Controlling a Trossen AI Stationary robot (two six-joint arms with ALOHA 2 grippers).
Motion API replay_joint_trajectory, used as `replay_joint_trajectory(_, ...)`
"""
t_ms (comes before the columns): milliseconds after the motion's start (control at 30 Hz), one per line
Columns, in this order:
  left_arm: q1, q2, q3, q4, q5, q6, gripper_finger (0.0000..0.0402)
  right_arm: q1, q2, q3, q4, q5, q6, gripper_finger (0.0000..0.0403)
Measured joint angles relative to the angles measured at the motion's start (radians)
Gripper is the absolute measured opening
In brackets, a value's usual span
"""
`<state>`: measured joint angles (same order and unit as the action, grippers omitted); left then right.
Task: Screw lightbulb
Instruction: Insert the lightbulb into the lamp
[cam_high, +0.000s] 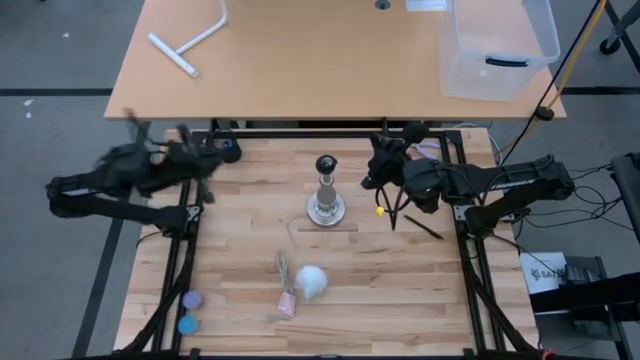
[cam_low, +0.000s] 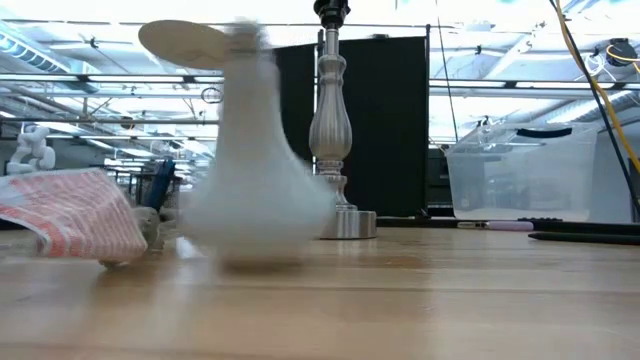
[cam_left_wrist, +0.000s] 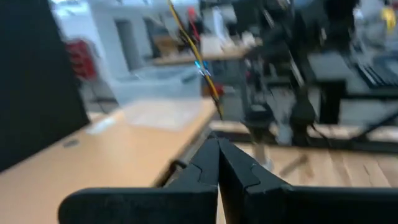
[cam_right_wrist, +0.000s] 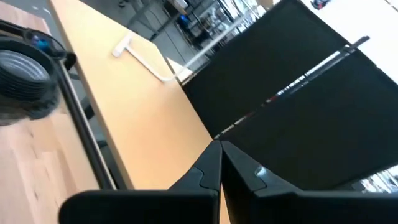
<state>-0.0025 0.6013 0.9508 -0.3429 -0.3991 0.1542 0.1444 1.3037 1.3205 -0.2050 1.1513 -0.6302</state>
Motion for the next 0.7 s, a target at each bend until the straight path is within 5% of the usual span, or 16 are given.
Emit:
replay_joint_trajectory(233,0.0,-0.114,0.001,-0.04,-0.015,0.024,0.0,-0.014,0.0,0.0,0.004,-0.003,0.015,0.0)
replay_joint_trajectory(533,0.005,-0.017,0.001,-0.186,-0.065,0.085,0.0,-0.047,0.0,0.0,-0.137,-0.015,0.147,0.0)
replay_joint_trajectory(700,0.064,0.057,-0.002,-0.254,-0.06,-0.037,0.0,-0.046,0.0,0.0,-0.394,-0.238,0.387,0.0)
